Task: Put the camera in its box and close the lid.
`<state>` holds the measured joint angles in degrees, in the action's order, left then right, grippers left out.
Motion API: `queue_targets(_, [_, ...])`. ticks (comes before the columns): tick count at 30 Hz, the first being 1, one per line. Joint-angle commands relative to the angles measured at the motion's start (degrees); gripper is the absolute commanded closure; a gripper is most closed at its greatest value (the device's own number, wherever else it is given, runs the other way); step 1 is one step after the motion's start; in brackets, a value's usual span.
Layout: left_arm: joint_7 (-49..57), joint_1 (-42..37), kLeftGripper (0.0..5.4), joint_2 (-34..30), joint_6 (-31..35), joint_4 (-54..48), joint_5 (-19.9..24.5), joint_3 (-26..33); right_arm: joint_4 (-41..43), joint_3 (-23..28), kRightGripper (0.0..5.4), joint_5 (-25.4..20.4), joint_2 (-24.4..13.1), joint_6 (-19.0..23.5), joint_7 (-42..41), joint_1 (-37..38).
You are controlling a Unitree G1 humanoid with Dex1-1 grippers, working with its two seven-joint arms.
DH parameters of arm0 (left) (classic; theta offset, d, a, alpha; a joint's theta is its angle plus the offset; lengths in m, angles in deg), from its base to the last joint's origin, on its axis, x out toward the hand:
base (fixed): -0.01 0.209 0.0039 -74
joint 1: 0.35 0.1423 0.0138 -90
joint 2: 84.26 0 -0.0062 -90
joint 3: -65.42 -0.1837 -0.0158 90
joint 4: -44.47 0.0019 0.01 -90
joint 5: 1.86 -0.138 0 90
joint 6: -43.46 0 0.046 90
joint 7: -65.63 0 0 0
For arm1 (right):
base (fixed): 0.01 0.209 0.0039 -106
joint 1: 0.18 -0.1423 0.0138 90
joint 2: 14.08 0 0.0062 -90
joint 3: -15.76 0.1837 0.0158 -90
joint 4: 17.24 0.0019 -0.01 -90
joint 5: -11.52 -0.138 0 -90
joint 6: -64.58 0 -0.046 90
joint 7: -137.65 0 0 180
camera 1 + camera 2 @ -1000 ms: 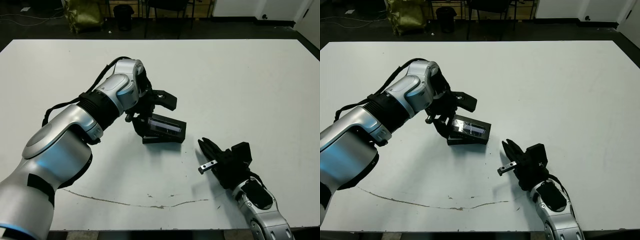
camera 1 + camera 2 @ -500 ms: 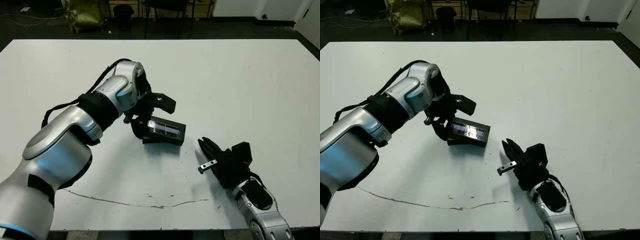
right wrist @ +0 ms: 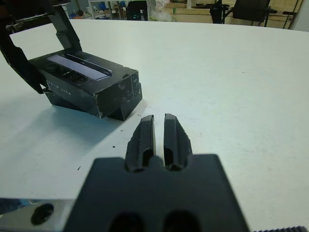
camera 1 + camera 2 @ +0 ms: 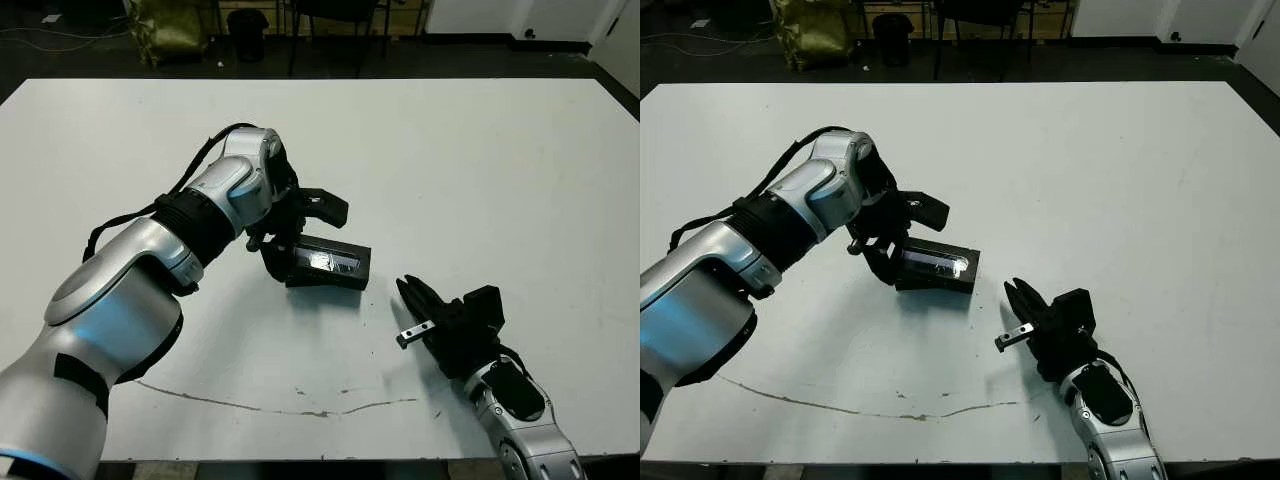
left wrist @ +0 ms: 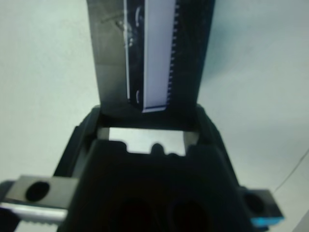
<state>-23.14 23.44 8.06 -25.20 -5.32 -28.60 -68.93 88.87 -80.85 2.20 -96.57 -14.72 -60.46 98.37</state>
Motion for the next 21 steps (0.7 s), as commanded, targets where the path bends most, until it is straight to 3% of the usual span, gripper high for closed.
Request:
queue_targets(1, [0.44, 1.92, 3.03, -1.29, 0.96, -1.40, -0.79, -0.06, -0.69, 0.20, 5.40, -0.22, -0.21, 0.45, -0.07, 0.63])
queue_targets(7, [0.37, 2.33, 3.03, -1.75, 2.88, -1.99, -0.49, 0.19, -0.29, -0.03, 5.40, -0.11, -0.07, 0.96, 0.25, 0.64])
queue_targets(10, [1.98, 3.08, 3.03, -1.66, 8.04, -2.04, -0.31, 1.58, -0.61, 0.15, 5.40, -0.69, 0.07, 0.90, -0.02, 0.66])
queue_targets(21, [5.40, 5.00, 3.03, -2.61, 16.40, -4.21, -0.75, 1.26, -0.56, -0.12, 5.40, -0.38, -0.18, 0.94, 0.15, 0.72])
